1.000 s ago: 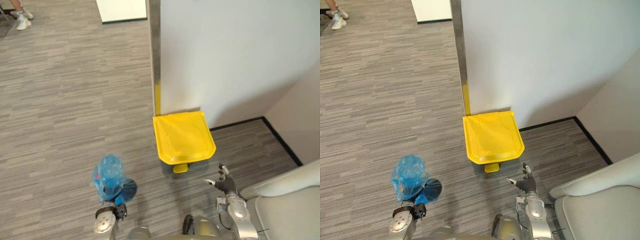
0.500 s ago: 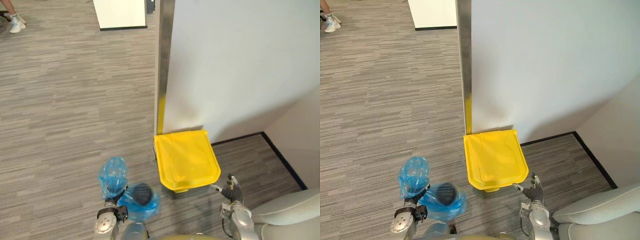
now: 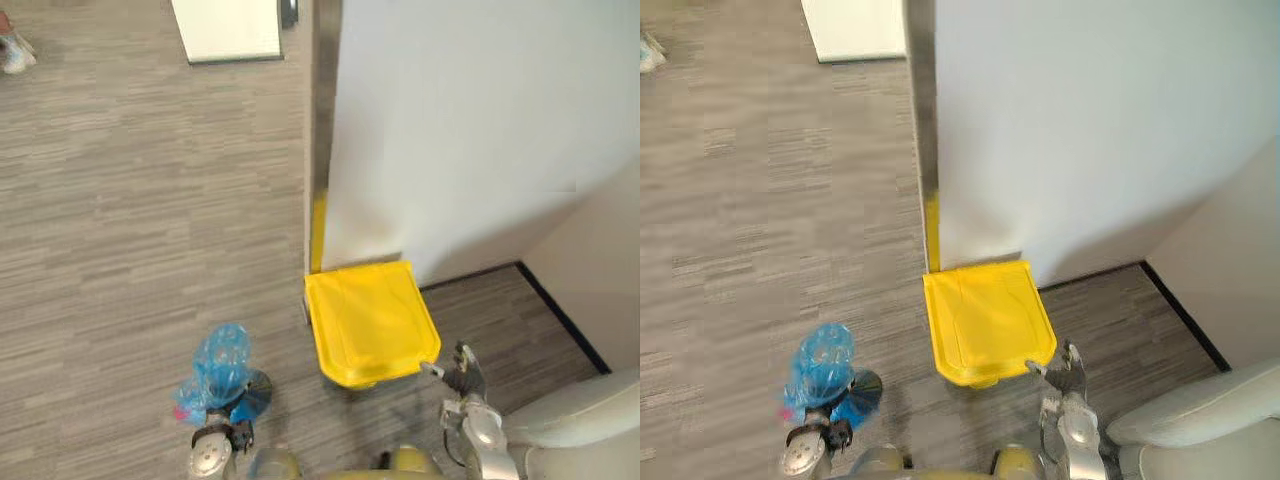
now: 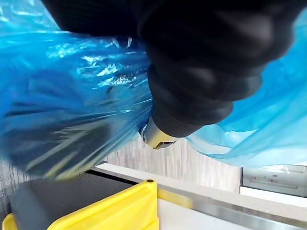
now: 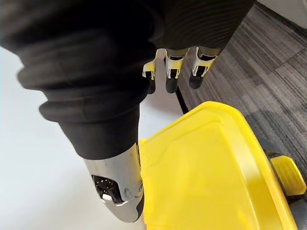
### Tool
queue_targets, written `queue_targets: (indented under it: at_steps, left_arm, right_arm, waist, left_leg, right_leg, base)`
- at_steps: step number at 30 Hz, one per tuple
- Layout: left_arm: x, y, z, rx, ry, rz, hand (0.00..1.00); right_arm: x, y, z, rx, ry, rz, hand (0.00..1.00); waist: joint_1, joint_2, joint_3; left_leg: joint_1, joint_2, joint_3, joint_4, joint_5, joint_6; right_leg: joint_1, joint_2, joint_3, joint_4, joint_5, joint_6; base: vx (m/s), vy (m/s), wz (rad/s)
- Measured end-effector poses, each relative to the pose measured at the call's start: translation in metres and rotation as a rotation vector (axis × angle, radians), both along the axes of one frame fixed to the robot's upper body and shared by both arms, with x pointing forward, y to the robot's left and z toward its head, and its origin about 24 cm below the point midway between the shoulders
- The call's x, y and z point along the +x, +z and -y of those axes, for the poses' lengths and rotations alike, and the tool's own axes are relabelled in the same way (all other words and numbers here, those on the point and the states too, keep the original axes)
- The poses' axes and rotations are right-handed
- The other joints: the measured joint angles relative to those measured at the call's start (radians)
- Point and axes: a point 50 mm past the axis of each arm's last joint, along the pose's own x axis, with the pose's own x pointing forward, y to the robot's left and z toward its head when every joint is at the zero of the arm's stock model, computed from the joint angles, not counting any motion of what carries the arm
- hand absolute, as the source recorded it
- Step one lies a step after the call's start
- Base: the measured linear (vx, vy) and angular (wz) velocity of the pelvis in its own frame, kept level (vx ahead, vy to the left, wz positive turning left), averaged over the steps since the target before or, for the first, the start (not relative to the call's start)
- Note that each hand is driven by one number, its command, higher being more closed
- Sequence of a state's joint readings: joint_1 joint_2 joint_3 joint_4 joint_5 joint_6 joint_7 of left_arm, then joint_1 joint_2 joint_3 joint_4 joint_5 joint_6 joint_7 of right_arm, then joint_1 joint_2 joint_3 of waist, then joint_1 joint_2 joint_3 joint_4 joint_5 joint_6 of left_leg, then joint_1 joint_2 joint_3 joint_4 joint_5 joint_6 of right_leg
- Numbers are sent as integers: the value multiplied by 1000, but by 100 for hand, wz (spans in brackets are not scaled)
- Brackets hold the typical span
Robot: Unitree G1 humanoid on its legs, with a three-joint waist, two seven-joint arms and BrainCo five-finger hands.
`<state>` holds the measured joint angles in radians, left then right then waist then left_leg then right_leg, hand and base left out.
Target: Gather rubbish on tea table into small bin, then transfer packed bag to large trash can.
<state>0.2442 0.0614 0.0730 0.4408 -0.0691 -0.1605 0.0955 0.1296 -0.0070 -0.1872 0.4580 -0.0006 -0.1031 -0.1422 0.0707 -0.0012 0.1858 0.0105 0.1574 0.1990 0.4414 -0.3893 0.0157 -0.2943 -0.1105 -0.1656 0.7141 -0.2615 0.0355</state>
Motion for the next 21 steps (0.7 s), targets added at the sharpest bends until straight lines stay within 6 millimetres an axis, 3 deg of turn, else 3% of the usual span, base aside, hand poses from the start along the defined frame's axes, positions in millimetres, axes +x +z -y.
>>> queue_targets:
  at_steps: [2,3,5,6,7,8,9,10,14,15,16,17,18,19,20,21]
  left_arm:
    - [10,1,3,-3,-19,12,100]
    - [19,5,8,-6,-41,34,100]
    - [29,9,15,-10,-69,62,100]
    - [36,12,25,-36,-64,84,100]
    - [48,19,30,-39,-78,123,100]
    - [52,21,32,-35,-97,132,100]
    - [60,27,35,-34,-111,159,100]
    - [64,31,34,-31,-111,182,100]
    - [73,38,37,-39,-114,214,100]
    - [73,38,37,-42,-108,214,100]
    - [72,38,34,-41,-92,214,100]
    - [71,37,29,-33,-82,210,100]
    - [63,33,20,-27,-44,190,100]
    - [61,31,19,-30,-35,183,100]
    - [52,26,19,-35,-23,158,100]
    - [48,23,20,-39,-18,147,100]
  right_arm:
    - [2,2,1,-9,-11,6,0]
    - [1,2,4,-20,-20,3,0]
    - [3,3,9,-37,-26,5,0]
    - [11,10,18,-66,-20,28,0]
    - [28,27,24,-83,-31,109,0]
    - [29,30,28,-82,-51,123,0]
    - [25,29,36,-59,-107,118,0]
    - [22,28,42,-43,-150,120,0]
    - [17,27,51,9,-227,124,0]
    - [14,25,53,26,-258,126,0]
    - [9,22,53,42,-277,114,0]
    - [5,16,50,59,-287,92,0]
    - [-5,8,46,75,-312,58,0]
    - [-8,8,47,68,-322,55,0]
    - [-17,10,49,41,-346,53,0]
    - [-22,12,50,4,-358,51,0]
  waist:
    - [-6,-5,13]
    - [-8,-10,23]
    - [-30,-14,24]
    - [-2,18,29]
    - [11,66,49]
    - [9,69,54]
    - [5,70,55]
    - [-2,70,55]
    - [-6,80,60]
    - [-14,83,62]
    - [-28,75,64]
    - [-35,46,57]
    - [-59,37,47]
    - [-62,41,43]
    - [-59,38,25]
    - [-62,42,13]
  left_leg:
    - [7,-3,-26,20,-20,-4]
    - [7,-14,-61,48,-46,-9]
    - [10,-35,-136,111,-107,-20]
    - [18,-20,-167,124,-135,-36]
    - [6,-8,-215,100,-141,-55]
    - [6,-12,-237,76,-134,-60]
    - [30,-26,-307,8,-88,-60]
    - [21,-17,-355,14,-53,-79]
    - [-65,35,-378,131,-30,-79]
    - [-61,60,-391,80,-31,-80]
    - [-34,78,-423,-21,-40,-139]
    - [-37,71,-424,-40,-29,-143]
    - [-80,69,-408,85,-28,-173]
    - [-115,65,-379,189,-32,-172]
    - [-132,17,-292,322,-36,-164]
    - [-128,-5,-257,336,-47,-146]
  right_leg:
    - [-78,23,-5,-97,36,23]
    - [-102,38,8,-189,85,31]
    - [-103,48,70,-274,103,46]
    - [-90,89,108,-280,97,56]
    - [-93,137,161,-273,59,74]
    - [-93,140,165,-275,54,99]
    - [-86,144,152,-282,39,121]
    - [-81,143,114,-294,48,112]
    - [-80,177,53,-305,20,64]
    - [-86,191,40,-300,2,32]
    - [-110,216,101,-195,-37,-50]
    - [-98,214,144,-176,-55,-64]
    - [-65,190,102,-249,-16,-39]
    - [-60,181,80,-263,2,-30]
    - [-55,148,45,-295,67,-33]
    - [-59,141,34,-310,92,-33]
  base:
    - [88,-21,53]
    - [227,-137,112]
    - [316,-184,97]
    - [297,-105,-4]
    - [221,-60,-8]
    - [212,-99,29]
    - [216,-150,65]
    - [242,-194,51]
    - [44,-191,24]
    - [-80,-238,59]
    - [-98,-270,73]
    - [-59,-288,93]
    - [-53,-214,73]
    - [-97,-181,67]
    - [-174,-116,35]
    - [-171,-73,28]
